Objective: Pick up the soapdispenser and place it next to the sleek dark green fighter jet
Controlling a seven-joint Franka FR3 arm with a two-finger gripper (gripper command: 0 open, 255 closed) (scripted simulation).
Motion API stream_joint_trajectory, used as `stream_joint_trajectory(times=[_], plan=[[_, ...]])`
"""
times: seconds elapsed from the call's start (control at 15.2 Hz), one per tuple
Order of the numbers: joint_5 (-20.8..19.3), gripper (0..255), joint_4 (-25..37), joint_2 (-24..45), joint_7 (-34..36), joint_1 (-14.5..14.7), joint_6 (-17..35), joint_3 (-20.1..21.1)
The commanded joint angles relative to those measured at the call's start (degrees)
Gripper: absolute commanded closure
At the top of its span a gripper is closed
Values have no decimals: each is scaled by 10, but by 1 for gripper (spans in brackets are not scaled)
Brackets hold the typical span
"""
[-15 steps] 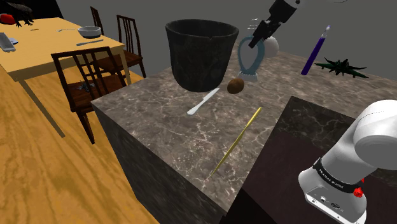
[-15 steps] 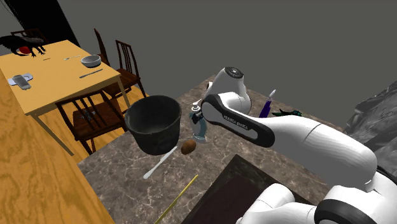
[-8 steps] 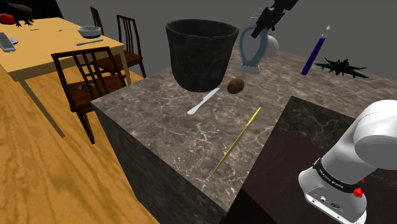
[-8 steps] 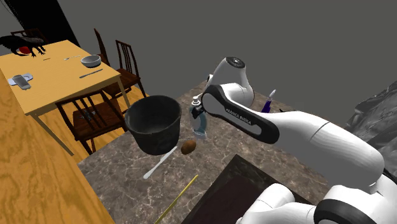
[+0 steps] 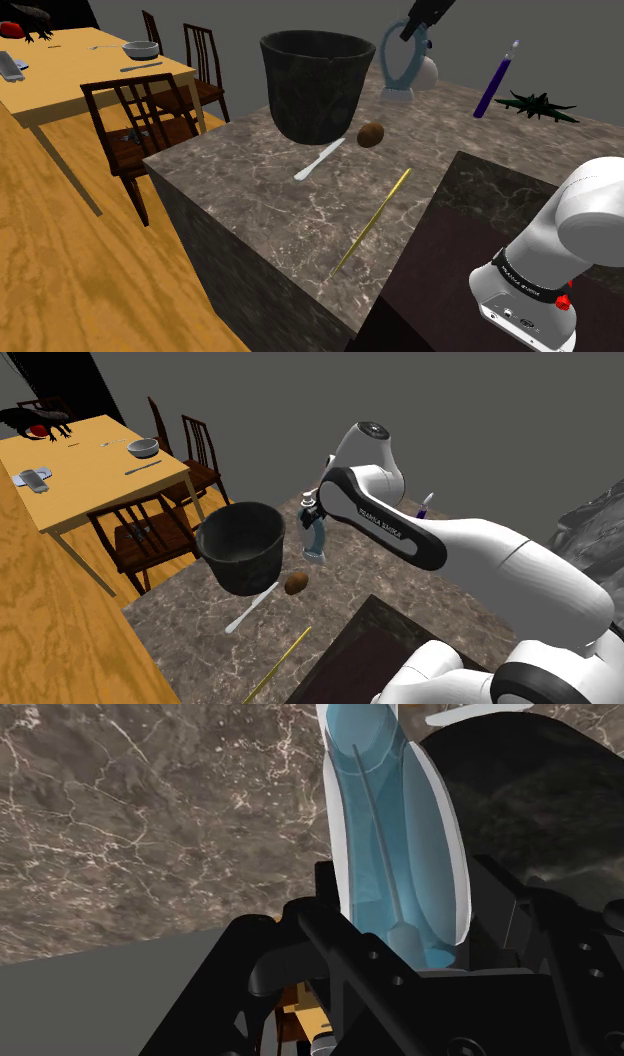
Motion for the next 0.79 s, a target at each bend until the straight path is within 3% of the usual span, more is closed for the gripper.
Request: stream_joint_trajectory(times=[0.0,0.73], plan=[[0,255,19,4,2,0,-15,0],[1,255,128,32,12,4,-96,0]])
